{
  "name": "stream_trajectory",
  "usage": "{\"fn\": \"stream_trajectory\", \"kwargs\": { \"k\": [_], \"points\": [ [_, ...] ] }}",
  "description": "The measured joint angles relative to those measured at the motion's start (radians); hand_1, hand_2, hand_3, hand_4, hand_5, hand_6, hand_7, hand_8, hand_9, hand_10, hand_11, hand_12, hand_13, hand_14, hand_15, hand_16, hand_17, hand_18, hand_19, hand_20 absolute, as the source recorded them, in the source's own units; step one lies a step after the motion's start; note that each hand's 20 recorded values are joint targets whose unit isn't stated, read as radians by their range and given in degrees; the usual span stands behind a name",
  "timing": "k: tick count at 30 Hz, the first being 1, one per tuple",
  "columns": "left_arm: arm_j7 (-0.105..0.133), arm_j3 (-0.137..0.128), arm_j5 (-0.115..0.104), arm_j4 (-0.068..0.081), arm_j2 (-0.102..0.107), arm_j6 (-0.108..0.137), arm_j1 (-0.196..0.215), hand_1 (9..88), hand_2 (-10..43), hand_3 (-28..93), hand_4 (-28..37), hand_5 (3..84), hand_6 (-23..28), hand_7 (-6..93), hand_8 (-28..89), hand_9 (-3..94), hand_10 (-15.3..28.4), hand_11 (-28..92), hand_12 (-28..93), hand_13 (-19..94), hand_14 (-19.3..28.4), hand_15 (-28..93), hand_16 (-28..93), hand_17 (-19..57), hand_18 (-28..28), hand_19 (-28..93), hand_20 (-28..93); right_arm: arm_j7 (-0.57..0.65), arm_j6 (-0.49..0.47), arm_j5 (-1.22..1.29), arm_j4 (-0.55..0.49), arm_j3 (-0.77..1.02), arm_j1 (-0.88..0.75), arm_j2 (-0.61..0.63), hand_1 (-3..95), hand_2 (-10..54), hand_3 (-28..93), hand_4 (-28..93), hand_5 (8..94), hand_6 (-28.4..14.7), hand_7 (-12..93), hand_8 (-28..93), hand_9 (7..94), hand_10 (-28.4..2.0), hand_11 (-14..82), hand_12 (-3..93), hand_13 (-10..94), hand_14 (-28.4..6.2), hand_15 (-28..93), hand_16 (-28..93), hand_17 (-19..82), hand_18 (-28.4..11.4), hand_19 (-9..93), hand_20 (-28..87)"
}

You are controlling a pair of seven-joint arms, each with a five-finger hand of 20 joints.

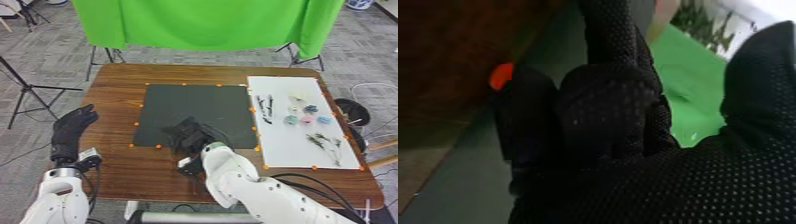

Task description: Arrange flowers

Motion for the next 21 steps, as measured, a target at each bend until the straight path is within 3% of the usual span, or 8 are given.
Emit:
{"fn": "stream_trajectory", "kwargs": {
  "k": [14, 21],
  "points": [
    [0.001, 0.000, 0.000, -0.001, -0.002, 0.000, 0.001, 28.8, -3.6, 65, -28.3, 53.4, 1.1, 19.5, -8, 51.4, 13.3, 20, 13, 42, 15.4, 22, 0, 14.6, 10.3, 7, 24, -0.047, -0.097, 0.064, -0.004, 0.019, 0.001, 0.008, 14.9, 3.0, 68, -8, 58.4, -4.5, 37, -14, 75.3, -14.7, 9.8, 10.3, 94, -3.7, 57, 23, 70, -11.3, 92, 31],
    [0.001, 0.002, 0.001, -0.001, -0.003, -0.001, 0.000, 28.8, -3.6, 65, -28.3, 53.4, 1.1, 19.7, -8, 51.4, 13.2, 20, 13, 42, 15.3, 22, 0, 14.6, 10.3, 7, 24, -0.049, -0.101, 0.097, -0.005, 0.022, 0.004, 0.007, 15.0, 3.9, 69, -9, 57.9, -4.5, 36, -13, 74.2, -14.6, 9.4, 9.5, 94, -3.8, 57, 23, 70, -11.8, 93, 29]
  ]
}}
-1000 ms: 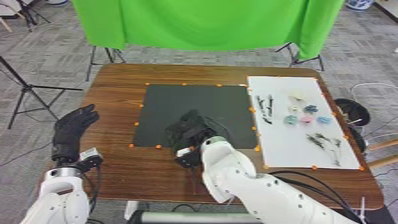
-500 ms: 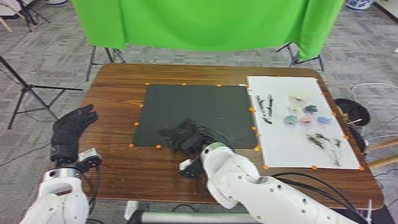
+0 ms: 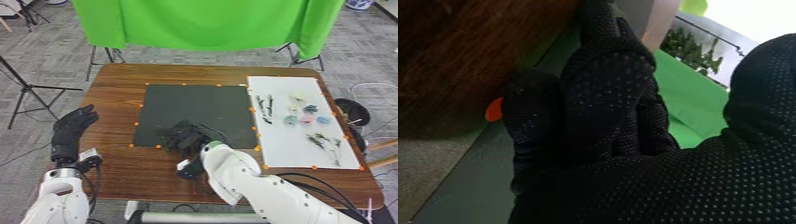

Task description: Arrange flowers

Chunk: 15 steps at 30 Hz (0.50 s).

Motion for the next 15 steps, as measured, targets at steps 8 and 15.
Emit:
{"fn": "stream_trajectory", "kwargs": {
  "k": [8, 15],
  "points": [
    [0.000, 0.009, 0.000, 0.001, 0.000, -0.002, -0.006, 29.1, -3.6, 65, -28.3, 53.5, 1.1, 19.8, -8, 51.4, 13.2, 20, 13, 42, 15.3, 22, 0, 14.5, 10.3, 7, 25, 0.000, -0.009, 0.062, 0.007, 0.023, 0.001, -0.008, 15.3, 4.6, 69, -9, 54.7, -4.1, 33, -13, 69.4, -13.7, 8.4, 8.7, 94, -4.4, 55, 24, 68, -13.1, 93, 30],
    [0.000, 0.012, 0.000, 0.002, -0.002, -0.003, -0.010, 29.1, -3.7, 65, -28.3, 53.5, 1.1, 19.8, -8, 51.4, 13.2, 20, 13, 42, 15.3, 22, 0, 14.5, 10.3, 7, 25, -0.016, -0.053, 0.112, 0.010, 0.037, 0.006, -0.010, 14.5, 5.0, 69, -10, 53.7, -3.7, 26, -11, 63.1, -13.4, 7.8, 7.7, 94, -4.6, 54, 26, 66, -13.9, 93, 30]
  ]
}}
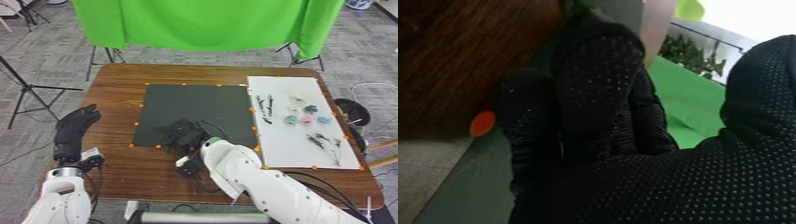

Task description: Arrange flowers

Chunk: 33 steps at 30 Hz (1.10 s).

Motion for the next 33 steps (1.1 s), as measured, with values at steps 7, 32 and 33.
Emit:
{"fn": "stream_trajectory", "kwargs": {
  "k": [7, 32, 33],
  "points": [
    [0.000, -0.002, 0.000, -0.001, -0.001, 0.000, 0.003, 29.1, -3.7, 65, -28.3, 53.5, 1.1, 19.7, -8, 51.4, 13.1, 20, 13, 42, 15.3, 22, 0, 14.5, 10.3, 7, 24, -0.078, 0.030, 0.042, -0.004, -0.007, 0.013, 0.006, 13.5, 5.7, 70, -10, 54.0, -3.8, 23, -10, 59.1, -13.4, 7.3, 7.5, 94, -4.8, 54, 26, 66, -14.6, 93, 31],
    [-0.001, -0.094, 0.000, -0.038, -0.008, -0.010, 0.094, 29.7, -9.5, 66, -28.3, 52.1, 0.8, 20.3, -8, 50.8, 12.9, 21, 14, 42, 15.2, 22, 0, 17.2, 12.1, 13, 28, -0.022, 0.150, -0.595, -0.455, 0.822, -0.599, 0.397, 27.7, -9.5, 66, -13, 53.2, -3.2, 21, -8, 68.9, -14.5, 14.6, 18.2, 92, -3.9, 55, 29, 62, -15.0, 93, 38],
    [-0.001, -0.095, 0.000, -0.040, -0.008, -0.010, 0.099, 29.8, -9.5, 66, -28.3, 52.1, 0.9, 20.3, -8, 50.8, 12.9, 21, 14, 42, 15.2, 22, 0, 17.2, 12.1, 13, 28, -0.010, 0.154, -0.636, -0.448, 0.871, -0.644, 0.400, 27.7, -9.5, 66, -13, 53.2, -3.2, 21, -8, 69.2, -14.7, 15.2, 18.6, 92, -3.9, 55, 29, 62, -14.9, 93, 39]
  ]
}}
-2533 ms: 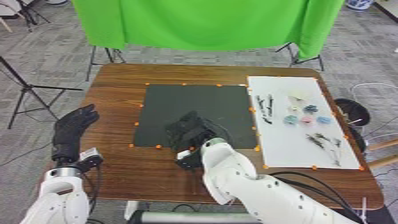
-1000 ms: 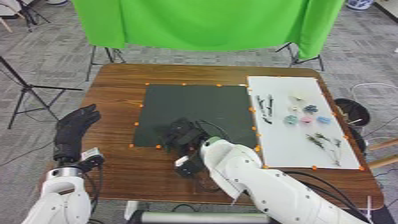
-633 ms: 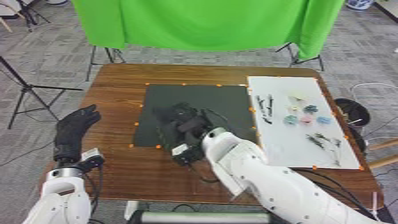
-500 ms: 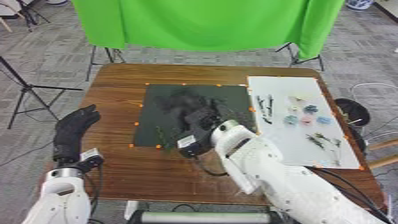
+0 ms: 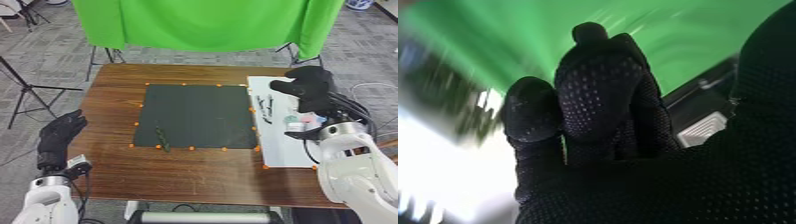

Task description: Arrange flowers

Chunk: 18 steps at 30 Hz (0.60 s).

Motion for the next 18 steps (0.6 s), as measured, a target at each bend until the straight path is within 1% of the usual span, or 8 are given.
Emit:
{"fn": "stream_trajectory", "kwargs": {
  "k": [3, 6, 11, 18],
  "points": [
    [0.000, -0.001, 0.000, -0.002, -0.003, 0.000, 0.010, 29.8, -9.5, 66, -28.3, 52.1, 0.9, 20.4, -8, 50.9, 12.9, 21, 14, 43, 15.2, 22, 0, 17.0, 12.1, 13, 28, 0.024, -0.004, -0.083, 0.033, 0.130, -0.112, 0.007, 27.5, -9.5, 65, -14, 53.2, -3.2, 21, -8, 69.5, -14.9, 15.8, 19.0, 92, -3.9, 56, 29, 62, -15.0, 93, 39],
    [-0.001, 0.000, 0.004, -0.002, -0.006, -0.001, 0.011, 29.9, -9.5, 65, -28.3, 52.0, 0.8, 20.4, -8, 50.8, 12.9, 21, 14, 43, 15.2, 22, 0, 17.0, 12.0, 13, 28, 0.058, -0.020, -0.111, 0.072, 0.211, -0.185, 0.021, 27.6, -9.5, 65, -14, 53.2, -3.1, 21, -8, 69.9, -14.8, 16.5, 19.4, 91, -3.8, 56, 29, 62, -15.1, 93, 40],
    [-0.003, 0.004, 0.021, -0.002, -0.007, -0.003, 0.009, 29.8, -9.5, 66, -28.3, 52.2, 1.0, 20.3, -8, 50.9, 12.8, 21, 14, 43, 15.3, 22, 0, 16.9, 12.0, 13, 28, 0.135, -0.063, -0.135, 0.119, 0.235, -0.251, 0.033, 30.0, -9.5, 67, -15, 55.1, -2.5, 23, -8, 72.8, -14.4, 22.8, 22.2, 91, -3.5, 60, 31, 62, -15.6, 93, 48],
    [-0.003, 0.007, 0.026, -0.002, -0.015, -0.006, 0.011, 30.0, -9.5, 65, -28.3, 52.3, 0.9, 20.3, -8, 50.8, 12.8, 21, 14, 43, 15.3, 22, 0, 16.9, 11.9, 12, 28, 0.160, -0.089, -0.184, 0.182, 0.242, -0.318, 0.033, 31.1, -9.5, 67, -16, 55.5, -2.1, 24, -8, 74.2, -14.2, 26.7, 23.8, 90, -3.3, 62, 31, 62, -15.6, 93, 50]
  ]
}}
